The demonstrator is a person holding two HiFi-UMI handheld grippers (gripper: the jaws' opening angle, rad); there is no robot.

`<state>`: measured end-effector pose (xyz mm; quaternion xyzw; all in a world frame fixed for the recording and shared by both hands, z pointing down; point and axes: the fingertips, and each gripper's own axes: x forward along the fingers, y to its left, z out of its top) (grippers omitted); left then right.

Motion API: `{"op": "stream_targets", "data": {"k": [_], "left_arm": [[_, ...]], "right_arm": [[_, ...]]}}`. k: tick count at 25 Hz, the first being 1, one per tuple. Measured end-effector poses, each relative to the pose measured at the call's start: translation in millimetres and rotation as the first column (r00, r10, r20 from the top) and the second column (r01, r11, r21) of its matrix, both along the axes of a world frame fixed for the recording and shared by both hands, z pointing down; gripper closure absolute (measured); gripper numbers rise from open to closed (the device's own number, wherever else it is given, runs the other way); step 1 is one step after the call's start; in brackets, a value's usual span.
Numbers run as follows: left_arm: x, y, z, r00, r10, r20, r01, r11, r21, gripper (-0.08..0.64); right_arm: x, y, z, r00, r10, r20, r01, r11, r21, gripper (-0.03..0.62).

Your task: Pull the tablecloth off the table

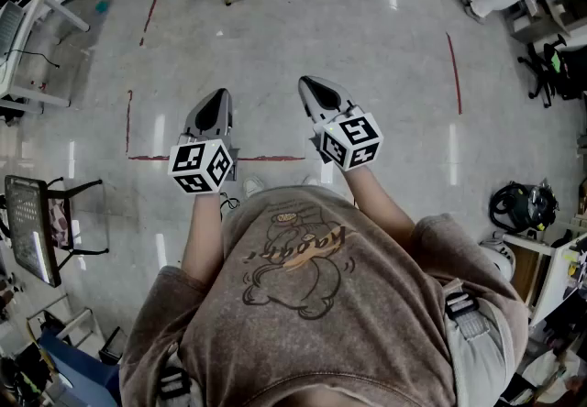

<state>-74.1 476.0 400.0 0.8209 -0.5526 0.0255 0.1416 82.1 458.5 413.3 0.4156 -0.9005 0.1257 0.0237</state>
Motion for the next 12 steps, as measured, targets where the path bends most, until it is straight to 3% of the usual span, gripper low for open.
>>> {"op": "stream_targets", "data": {"k": [12], "left_arm": [[39.2,-7.1,0.6,0.999,-0.049,0.013,0.049,0.999,0.024,0.541]], "right_arm": [[52.7,-11.7,6.9,0.999,-0.013,0.039,0.013,1.0,0.001,0.588]]}}
